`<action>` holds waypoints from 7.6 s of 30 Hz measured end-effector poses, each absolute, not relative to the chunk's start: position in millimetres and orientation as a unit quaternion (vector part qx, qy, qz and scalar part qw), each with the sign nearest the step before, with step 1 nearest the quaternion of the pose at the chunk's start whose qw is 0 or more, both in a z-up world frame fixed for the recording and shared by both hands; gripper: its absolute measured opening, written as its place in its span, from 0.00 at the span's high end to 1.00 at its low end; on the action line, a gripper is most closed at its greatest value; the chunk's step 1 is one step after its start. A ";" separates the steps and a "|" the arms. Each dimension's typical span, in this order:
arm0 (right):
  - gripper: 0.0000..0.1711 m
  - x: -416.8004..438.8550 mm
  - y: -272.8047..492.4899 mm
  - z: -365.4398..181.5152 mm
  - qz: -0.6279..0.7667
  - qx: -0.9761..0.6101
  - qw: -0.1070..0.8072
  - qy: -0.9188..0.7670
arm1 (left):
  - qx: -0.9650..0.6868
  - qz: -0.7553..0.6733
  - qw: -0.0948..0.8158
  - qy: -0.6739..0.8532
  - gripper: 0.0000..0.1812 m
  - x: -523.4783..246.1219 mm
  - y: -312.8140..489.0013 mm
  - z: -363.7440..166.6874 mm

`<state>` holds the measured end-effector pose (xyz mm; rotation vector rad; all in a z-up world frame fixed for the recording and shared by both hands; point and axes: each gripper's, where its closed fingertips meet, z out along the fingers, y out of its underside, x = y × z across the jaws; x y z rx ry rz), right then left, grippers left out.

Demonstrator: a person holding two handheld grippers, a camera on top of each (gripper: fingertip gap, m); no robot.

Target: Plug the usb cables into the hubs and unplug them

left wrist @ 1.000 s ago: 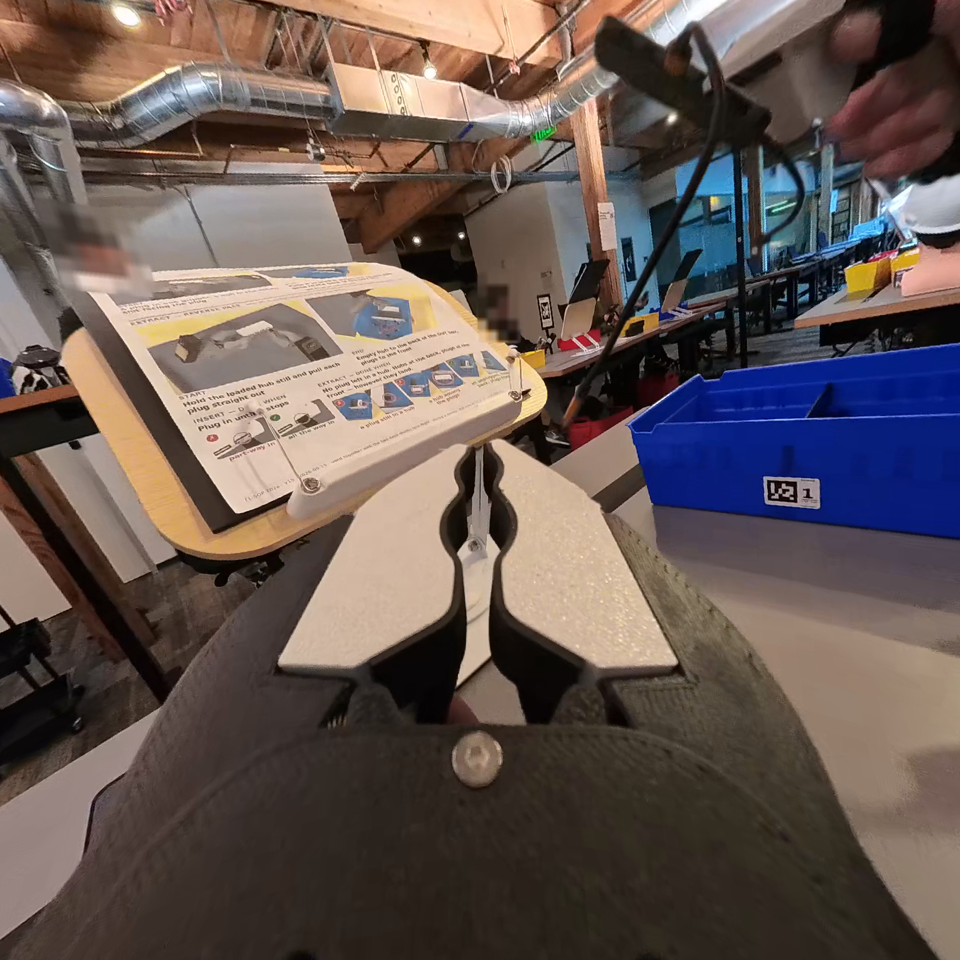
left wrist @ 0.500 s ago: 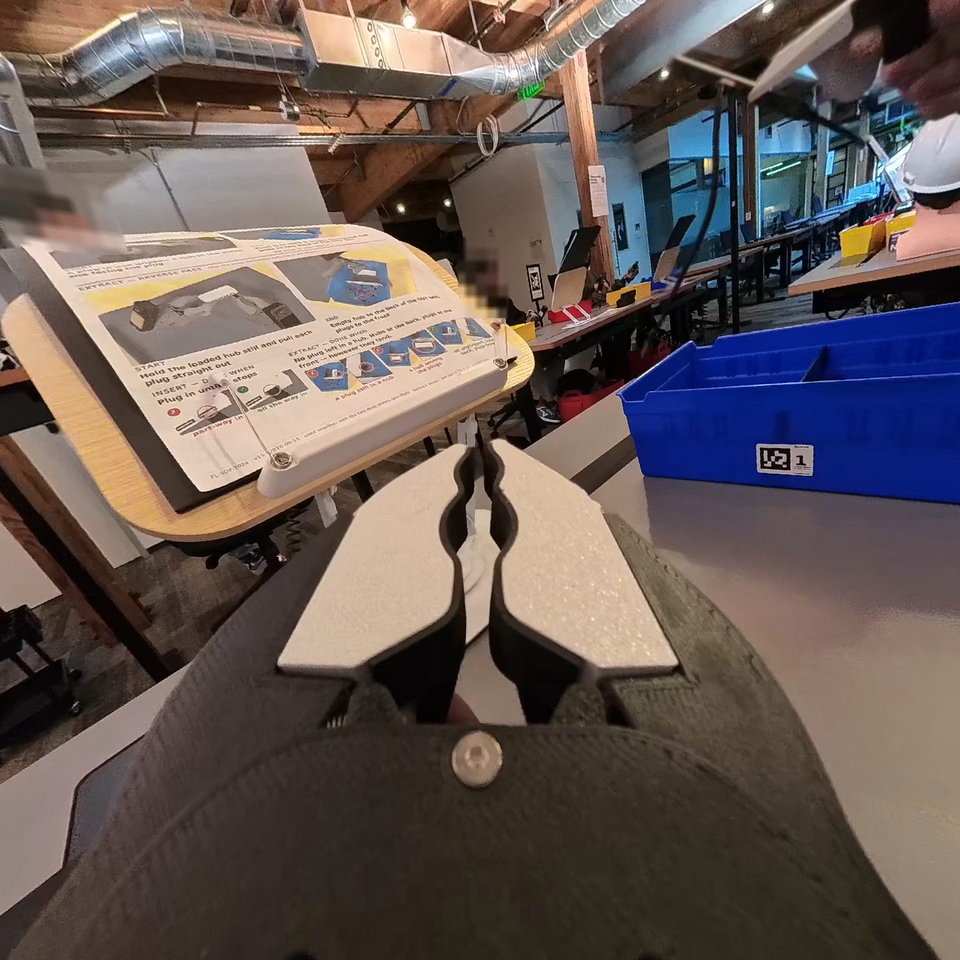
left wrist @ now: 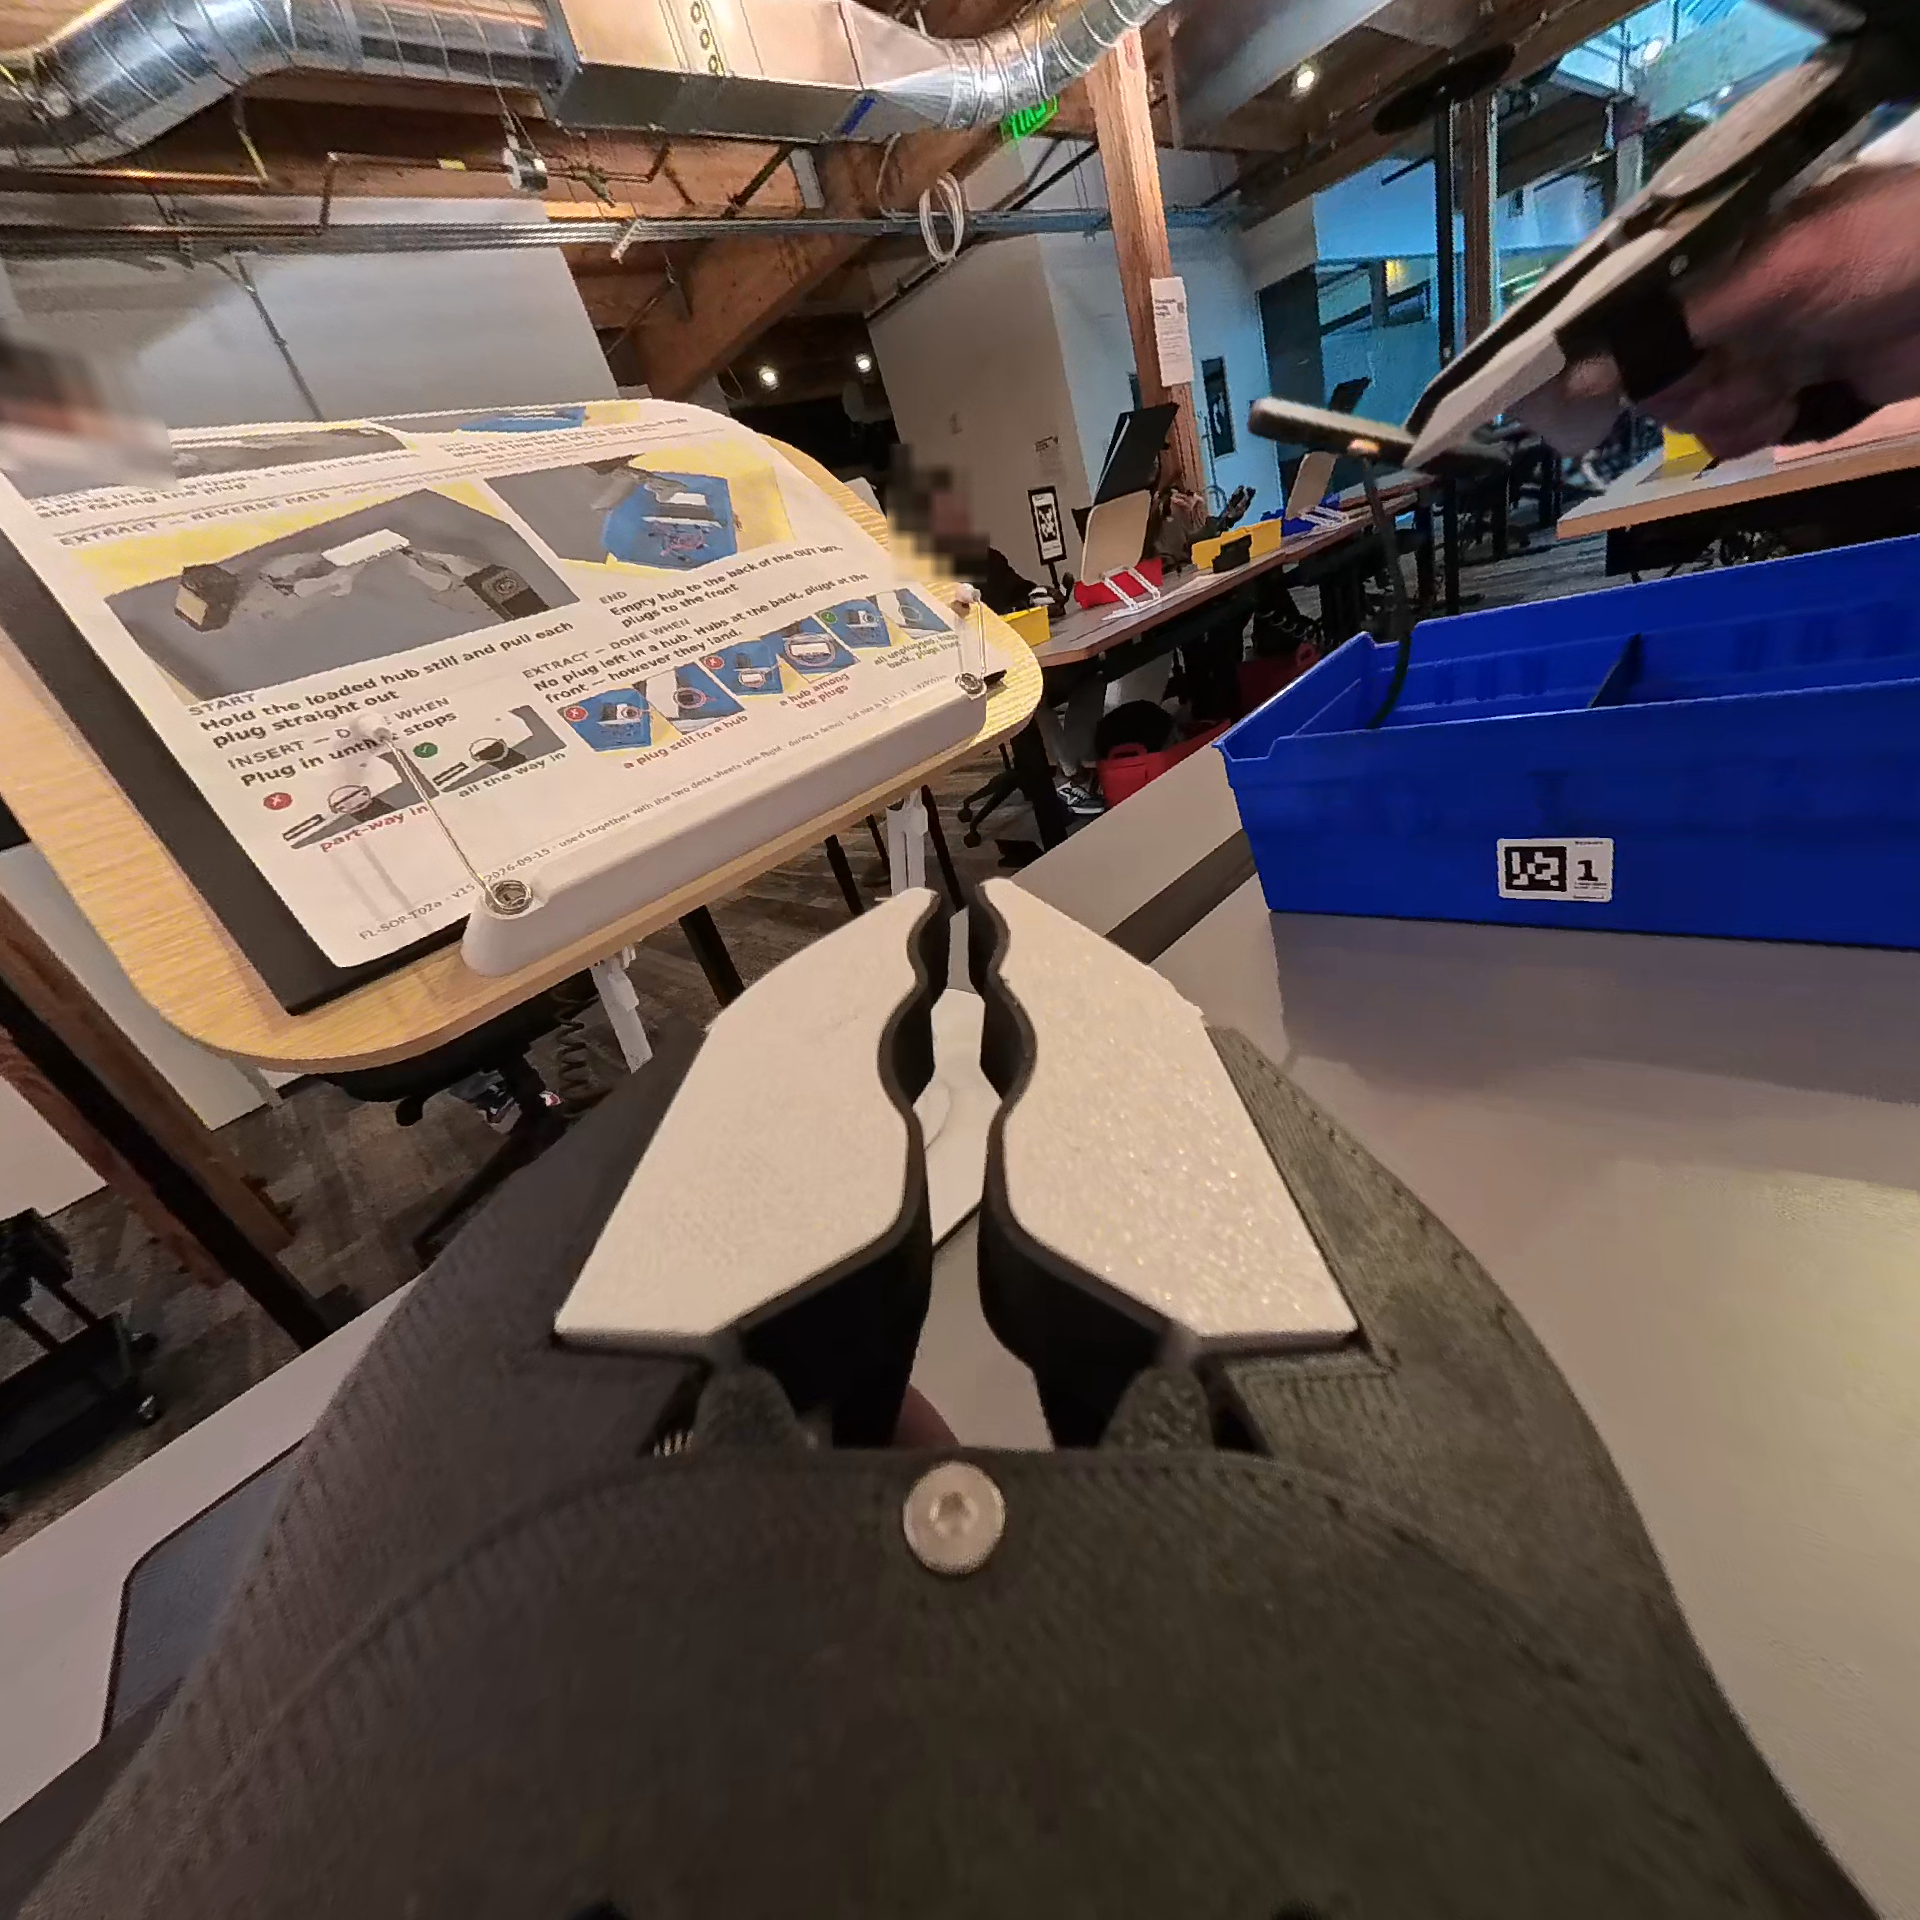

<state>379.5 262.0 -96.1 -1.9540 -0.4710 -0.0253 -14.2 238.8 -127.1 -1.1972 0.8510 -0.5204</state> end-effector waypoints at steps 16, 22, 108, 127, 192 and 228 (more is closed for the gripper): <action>0.76 356.3 271.9 -180.0 0.007 -0.848 0.465 -0.256 | -0.542 -0.229 0.702 0.402 0.98 -6.3 237.1 -136.1; 0.76 361.4 270.6 -198.1 0.018 -0.871 0.432 -0.234 | -0.542 -0.230 0.700 0.404 0.98 -5.2 237.2 -137.6; 1.00 391.7 243.8 -247.8 -0.126 -0.927 0.235 -0.264 | -0.549 -0.216 0.665 0.458 0.97 18.4 227.4 -166.1; 0.67 372.6 230.0 -216.2 -0.142 -0.919 0.201 -0.310 | -0.546 -0.213 0.661 0.468 0.93 19.4 226.0 -164.4; 0.85 409.1 207.8 -278.5 -0.144 -0.913 -0.066 -0.375 | -0.552 -0.197 0.650 0.483 0.91 17.2 230.1 -173.0; 0.36 415.5 233.9 -248.2 -0.150 -0.926 0.104 -0.331 | -0.556 -0.198 0.638 0.495 0.90 19.8 228.7 -179.7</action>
